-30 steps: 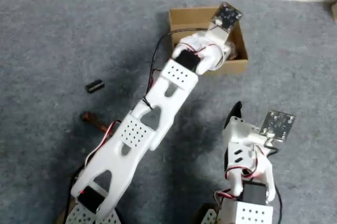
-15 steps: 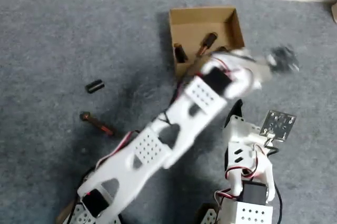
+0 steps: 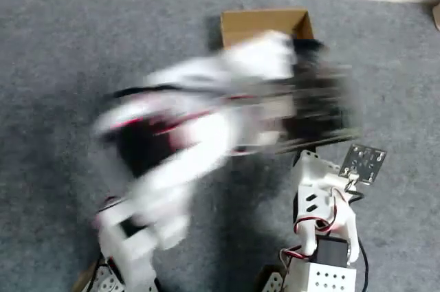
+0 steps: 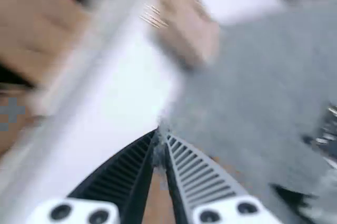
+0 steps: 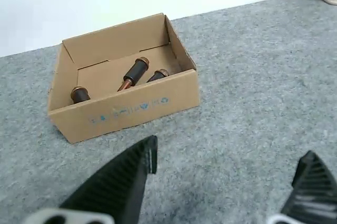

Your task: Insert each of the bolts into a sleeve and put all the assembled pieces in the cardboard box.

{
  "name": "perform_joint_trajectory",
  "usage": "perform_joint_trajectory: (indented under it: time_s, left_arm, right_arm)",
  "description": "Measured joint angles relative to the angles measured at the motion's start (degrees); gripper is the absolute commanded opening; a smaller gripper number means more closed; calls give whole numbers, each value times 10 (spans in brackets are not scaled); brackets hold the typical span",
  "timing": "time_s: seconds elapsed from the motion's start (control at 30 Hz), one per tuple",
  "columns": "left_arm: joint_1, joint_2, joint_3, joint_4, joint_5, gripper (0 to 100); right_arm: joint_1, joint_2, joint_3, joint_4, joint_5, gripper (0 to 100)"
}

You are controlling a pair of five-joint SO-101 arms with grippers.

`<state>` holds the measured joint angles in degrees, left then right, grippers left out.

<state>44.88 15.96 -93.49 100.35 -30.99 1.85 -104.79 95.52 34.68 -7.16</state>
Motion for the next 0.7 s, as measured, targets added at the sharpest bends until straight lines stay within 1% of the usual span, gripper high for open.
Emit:
perform_joint_trajectory:
  time_s: [0.17,0.3,0.4,0.5,0.6,0.7]
  left_arm:
    - [-98,-187,-4,1,1,5]
    - [-227,-317,-11,2,1,5]
    - [-324,-404,34,2,1,5]
    - [-395,-482,132,2,1,5]
    - [-410,-552,285,2,1,5]
    - [-410,-624,491,2,1,5]
  right_arm:
    - [0,0,0,0,0,371]
    - [0,0,0,0,0,371]
    - [0,0,0,0,0,371]
    - [0,0,0,0,0,371]
    - [0,0,0,0,0,371]
    - [0,0,0,0,0,371]
